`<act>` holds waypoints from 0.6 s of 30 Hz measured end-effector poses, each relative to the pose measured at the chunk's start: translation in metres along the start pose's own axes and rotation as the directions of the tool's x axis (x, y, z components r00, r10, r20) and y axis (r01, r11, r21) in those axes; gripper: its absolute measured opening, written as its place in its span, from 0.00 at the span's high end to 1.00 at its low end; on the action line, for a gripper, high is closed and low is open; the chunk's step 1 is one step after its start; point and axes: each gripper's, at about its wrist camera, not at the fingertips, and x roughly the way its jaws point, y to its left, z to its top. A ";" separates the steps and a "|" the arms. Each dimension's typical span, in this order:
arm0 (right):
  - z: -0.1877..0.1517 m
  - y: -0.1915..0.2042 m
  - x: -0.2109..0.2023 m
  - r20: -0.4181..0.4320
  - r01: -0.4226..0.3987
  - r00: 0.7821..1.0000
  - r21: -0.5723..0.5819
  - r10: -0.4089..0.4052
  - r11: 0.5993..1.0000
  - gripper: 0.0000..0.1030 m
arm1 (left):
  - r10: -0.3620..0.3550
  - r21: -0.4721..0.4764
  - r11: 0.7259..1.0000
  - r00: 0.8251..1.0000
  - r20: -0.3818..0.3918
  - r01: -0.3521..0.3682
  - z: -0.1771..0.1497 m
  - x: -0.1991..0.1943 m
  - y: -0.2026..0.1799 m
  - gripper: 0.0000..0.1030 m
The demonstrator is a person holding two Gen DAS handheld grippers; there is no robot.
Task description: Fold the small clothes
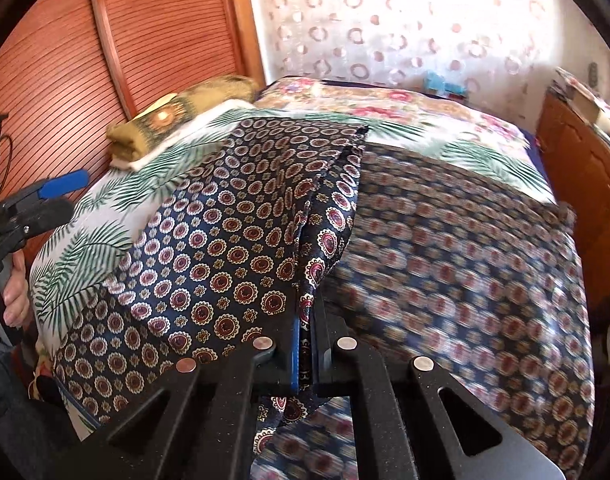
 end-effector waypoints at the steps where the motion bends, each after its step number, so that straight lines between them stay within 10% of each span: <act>1: -0.003 -0.006 -0.003 0.002 0.013 1.000 0.011 -0.013 1.000 0.97 | -0.002 0.003 1.000 1.000 -0.002 0.002 0.000 0.001 -0.001 0.22; 18: -0.040 -0.044 -0.069 0.038 0.174 0.983 0.129 -0.180 0.976 0.97 | -0.043 0.061 0.997 0.998 -0.046 0.046 -0.003 0.021 -0.033 0.22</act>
